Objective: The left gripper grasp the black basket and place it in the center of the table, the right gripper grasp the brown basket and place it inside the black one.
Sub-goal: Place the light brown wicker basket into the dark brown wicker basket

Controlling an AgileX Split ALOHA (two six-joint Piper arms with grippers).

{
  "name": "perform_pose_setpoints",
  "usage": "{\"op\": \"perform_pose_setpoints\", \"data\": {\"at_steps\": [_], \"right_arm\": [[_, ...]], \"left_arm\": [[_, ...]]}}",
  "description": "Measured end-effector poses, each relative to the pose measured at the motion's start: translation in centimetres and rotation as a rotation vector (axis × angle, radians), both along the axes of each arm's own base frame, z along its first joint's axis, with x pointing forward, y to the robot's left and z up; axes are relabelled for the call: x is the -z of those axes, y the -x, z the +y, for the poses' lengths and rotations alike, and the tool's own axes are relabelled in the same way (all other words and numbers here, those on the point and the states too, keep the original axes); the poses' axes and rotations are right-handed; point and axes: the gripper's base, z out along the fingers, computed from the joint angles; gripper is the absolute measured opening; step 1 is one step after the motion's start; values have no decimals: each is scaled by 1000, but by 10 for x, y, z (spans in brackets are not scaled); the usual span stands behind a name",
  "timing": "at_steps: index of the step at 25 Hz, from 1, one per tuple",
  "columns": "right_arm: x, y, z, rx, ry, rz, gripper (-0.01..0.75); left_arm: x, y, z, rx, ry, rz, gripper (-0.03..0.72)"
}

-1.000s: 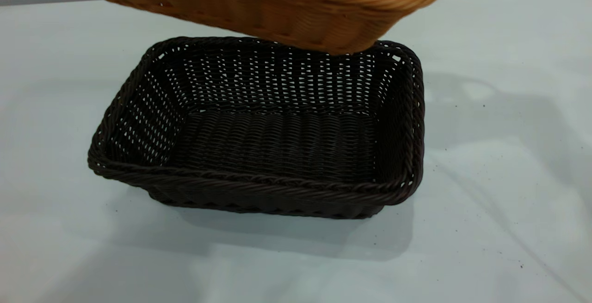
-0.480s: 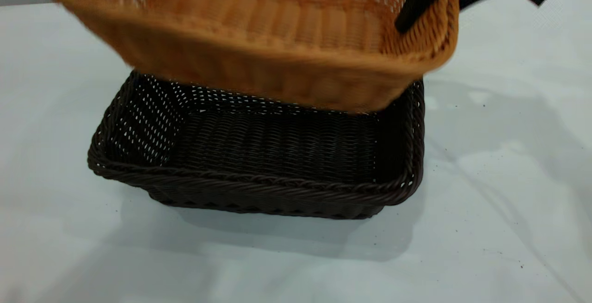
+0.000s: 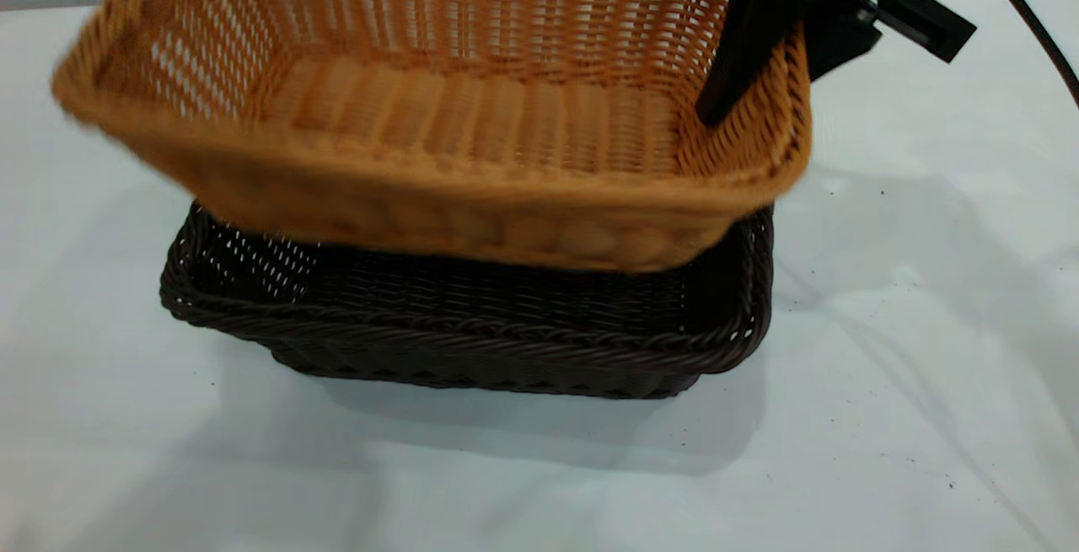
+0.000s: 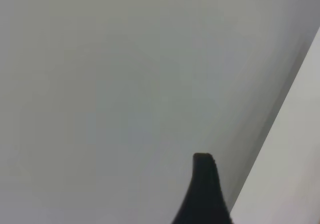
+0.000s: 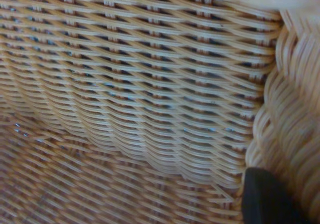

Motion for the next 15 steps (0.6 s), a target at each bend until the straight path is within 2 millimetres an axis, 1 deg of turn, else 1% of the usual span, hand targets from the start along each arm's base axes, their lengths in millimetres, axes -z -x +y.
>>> {"op": "perform_pose_setpoints", "data": {"at_steps": [11, 15], "right_arm": [[2, -2, -2, 46, 30, 6, 103], [7, -2, -1, 67, 34, 35, 103]], "left_arm": [[-1, 0, 0, -4, 4, -6, 491], [-2, -1, 1, -11, 11, -17, 491]]}}
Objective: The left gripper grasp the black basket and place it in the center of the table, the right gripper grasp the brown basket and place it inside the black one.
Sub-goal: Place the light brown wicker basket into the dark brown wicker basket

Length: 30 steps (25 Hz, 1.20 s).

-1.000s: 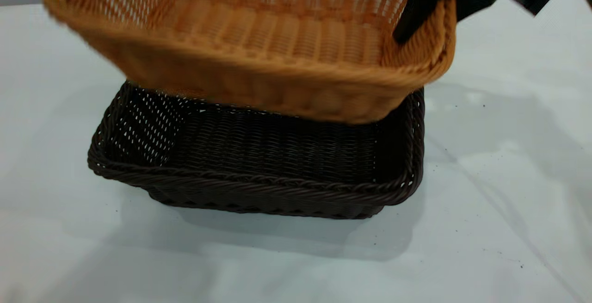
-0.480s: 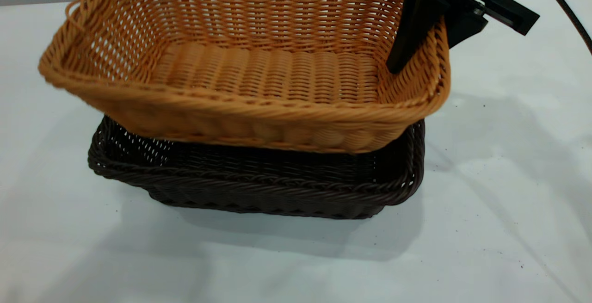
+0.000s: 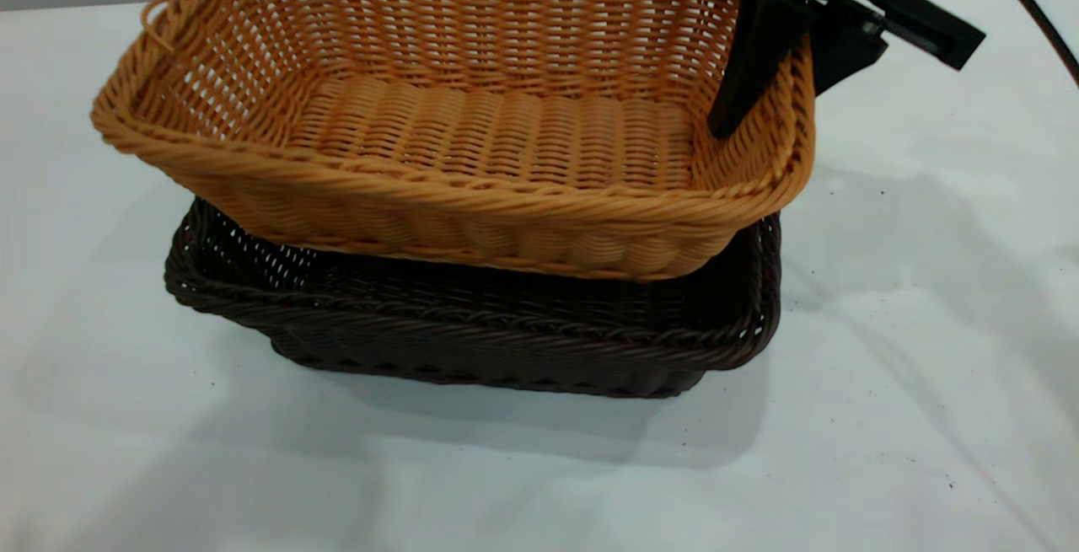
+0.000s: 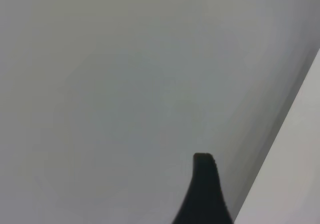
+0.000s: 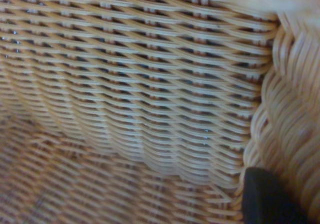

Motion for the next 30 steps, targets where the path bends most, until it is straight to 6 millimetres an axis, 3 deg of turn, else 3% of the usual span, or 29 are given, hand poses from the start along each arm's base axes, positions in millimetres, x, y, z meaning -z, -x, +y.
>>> {"op": "perform_pose_setpoints", "data": {"at_steps": [10, 30], "right_arm": [[7, 5, 12, -19, -5, 32, 103], [9, 3, 9, -24, 31, 13, 103]], "left_arm": [[-1, 0, 0, -4, 3, -6, 491], [-1, 0, 0, -5, 4, -9, 491]]}}
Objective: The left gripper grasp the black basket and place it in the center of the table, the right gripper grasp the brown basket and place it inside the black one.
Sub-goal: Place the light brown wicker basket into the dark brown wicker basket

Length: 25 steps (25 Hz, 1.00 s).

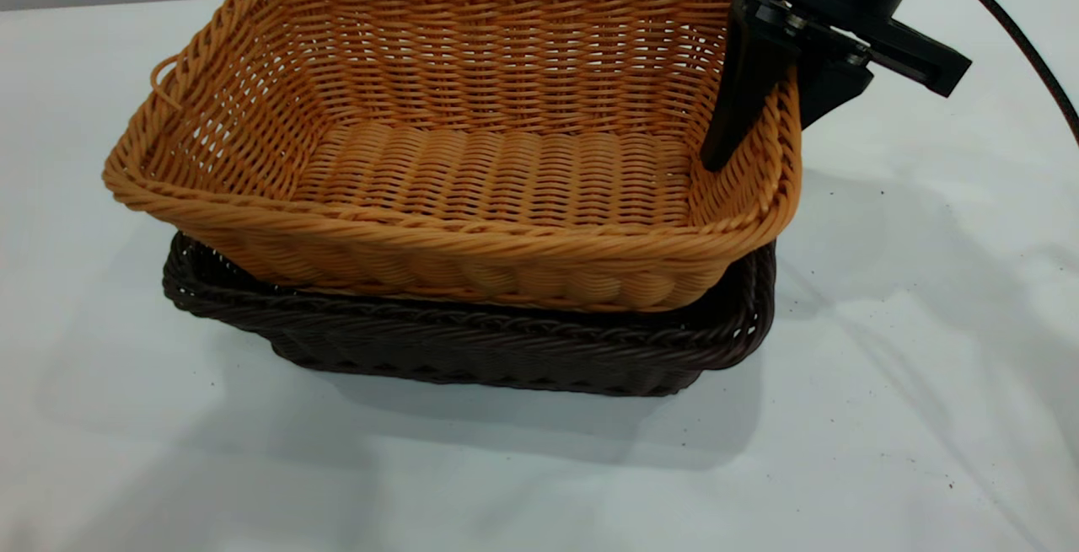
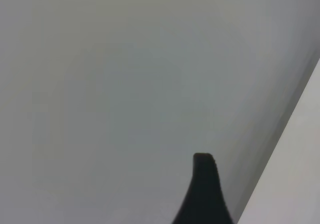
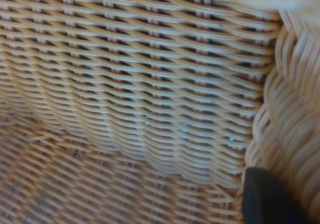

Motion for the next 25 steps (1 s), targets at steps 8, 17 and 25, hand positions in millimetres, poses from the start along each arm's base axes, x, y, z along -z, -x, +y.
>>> {"op": "perform_pose_setpoints", "data": {"at_steps": [8, 17, 25], "right_arm": [[0, 7, 17, -83, -13, -34, 246], [-15, 11, 22, -121, -7, -78, 459], [-39, 13, 16, -136, 38, -154, 463]], "left_arm": [[0, 0, 0, -2, 2, -3, 491], [-1, 0, 0, -3, 3, -5, 491], [0, 0, 0, -3, 4, -4, 491]]}}
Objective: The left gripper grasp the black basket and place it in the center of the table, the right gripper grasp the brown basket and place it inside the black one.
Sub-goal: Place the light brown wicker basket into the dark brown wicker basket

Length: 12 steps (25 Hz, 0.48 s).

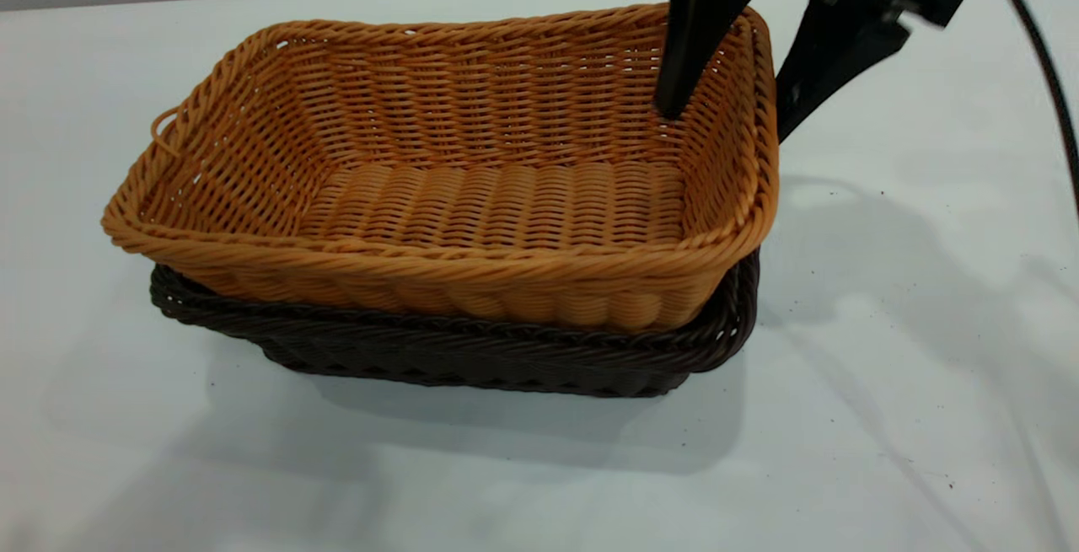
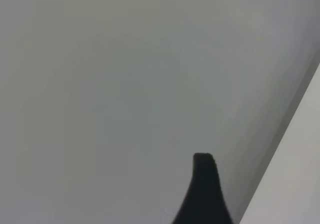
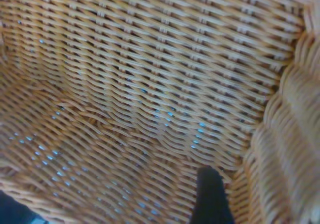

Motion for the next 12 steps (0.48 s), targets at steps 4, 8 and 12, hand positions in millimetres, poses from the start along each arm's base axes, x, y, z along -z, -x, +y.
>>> {"op": "perform_pose_setpoints", "data": {"at_steps": [4, 8, 12], "right_arm": [[-5, 1, -4, -11, 34, -18, 463], [-15, 3, -12, -15, 97, -58, 453], [-35, 7, -20, -26, 154, -137, 442]], "left_arm": [[0, 0, 0, 1, 1, 3, 491], [1, 1, 0, 6, 4, 19, 491], [3, 1, -1, 13, 14, 44, 491]]}}
